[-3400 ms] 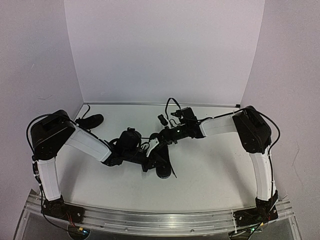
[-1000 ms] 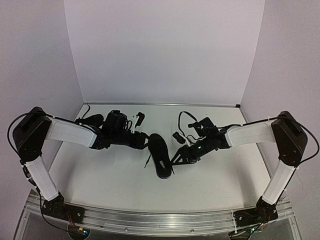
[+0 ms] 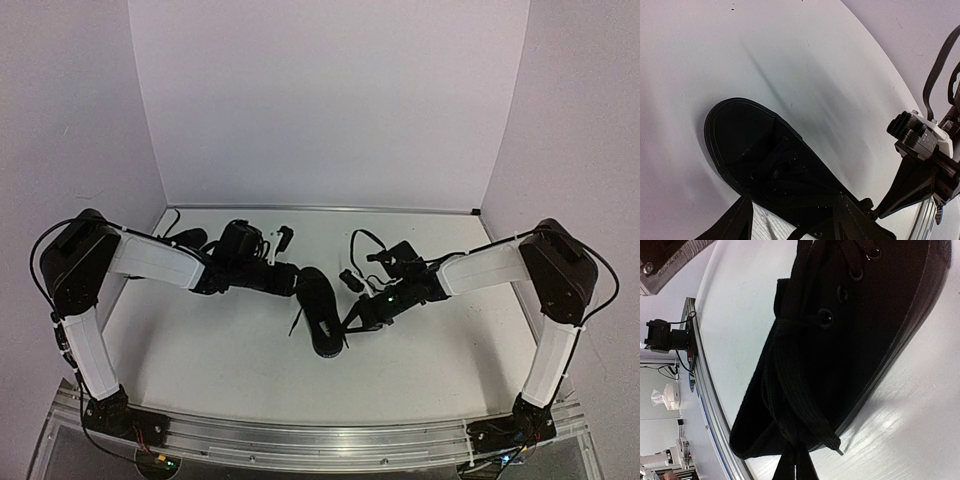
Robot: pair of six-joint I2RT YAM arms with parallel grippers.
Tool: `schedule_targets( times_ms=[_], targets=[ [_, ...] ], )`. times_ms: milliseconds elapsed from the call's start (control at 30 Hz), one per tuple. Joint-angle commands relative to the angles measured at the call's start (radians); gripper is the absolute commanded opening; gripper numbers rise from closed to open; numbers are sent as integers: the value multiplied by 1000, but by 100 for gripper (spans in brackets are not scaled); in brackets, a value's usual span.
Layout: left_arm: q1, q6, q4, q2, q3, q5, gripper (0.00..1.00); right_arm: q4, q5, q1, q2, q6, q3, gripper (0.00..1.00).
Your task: Tie the shoes
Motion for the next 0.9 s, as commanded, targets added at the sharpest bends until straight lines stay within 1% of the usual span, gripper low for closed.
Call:
schedule_targets(
  times_ms=[0, 167, 433, 667, 867],
  targets=[
    [12, -24, 8, 12, 58, 3, 57, 5, 50, 6, -55, -2, 15, 0],
    [13, -45, -20, 46, 92, 6, 59, -26, 142, 0, -68, 4, 11, 0],
    [13, -63, -23, 80, 108, 25, 58, -36, 170, -10, -50, 6, 20, 0],
    [13, -79, -28, 128, 132, 52, 54, -37, 168, -10, -36, 2, 28, 0],
    [12, -91, -31, 161, 151, 81, 48, -37, 171, -10, -34, 1, 29, 0]
  ],
)
